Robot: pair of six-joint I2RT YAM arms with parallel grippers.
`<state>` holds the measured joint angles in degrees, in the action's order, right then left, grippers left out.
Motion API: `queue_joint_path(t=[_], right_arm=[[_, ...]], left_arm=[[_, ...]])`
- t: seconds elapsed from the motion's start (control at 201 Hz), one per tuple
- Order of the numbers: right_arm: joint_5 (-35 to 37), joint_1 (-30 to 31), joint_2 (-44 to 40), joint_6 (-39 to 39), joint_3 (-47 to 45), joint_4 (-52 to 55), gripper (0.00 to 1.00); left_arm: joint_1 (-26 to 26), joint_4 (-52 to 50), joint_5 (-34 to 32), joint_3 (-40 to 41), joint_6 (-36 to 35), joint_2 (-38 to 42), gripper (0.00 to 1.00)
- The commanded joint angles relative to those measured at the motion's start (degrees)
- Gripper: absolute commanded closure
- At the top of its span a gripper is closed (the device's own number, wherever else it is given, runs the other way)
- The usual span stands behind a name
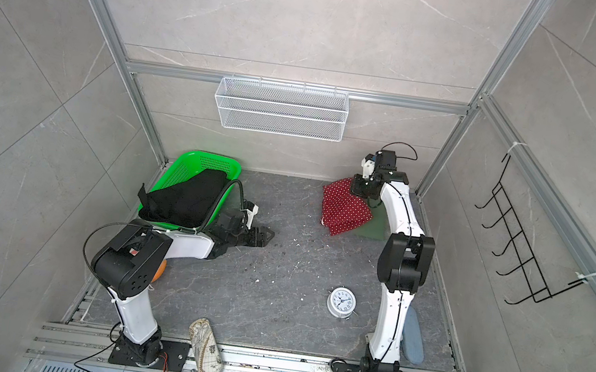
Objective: Fold and stack skirts
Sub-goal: Place the skirt on the skirt.
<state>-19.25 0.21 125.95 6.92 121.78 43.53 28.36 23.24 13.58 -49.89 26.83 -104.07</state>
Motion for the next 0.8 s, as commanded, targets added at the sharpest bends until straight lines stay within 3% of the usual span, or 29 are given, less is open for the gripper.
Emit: queue_joint_path(t=[0.0, 0.528, 0.663, 0.792], right_arm=[[-4.28, -1.37, 1.23, 2.24, 1.38, -3.84, 1.0], [-5.11, -8.7, 12.89, 0.87, 4.68, -3.82, 1.0], [-5.19, -9.98, 15.16, 0.69, 6.89, -1.93, 0.9], [-5.95, -11.31, 17.07, 1.91, 8.93, -0.33, 0.71]], left_arm=[[0.12, 0.05, -0.17, 0.15, -0.64, 1.37, 0.14], [0.81, -0.04, 1.05, -0.03, 0.5, 0.59, 0.15], [1.17, -0.04, 1.58, -1.11, 0.69, -0.73, 0.15], [1.61, -0.04, 2.04, -2.22, 0.96, -1.79, 0.15]])
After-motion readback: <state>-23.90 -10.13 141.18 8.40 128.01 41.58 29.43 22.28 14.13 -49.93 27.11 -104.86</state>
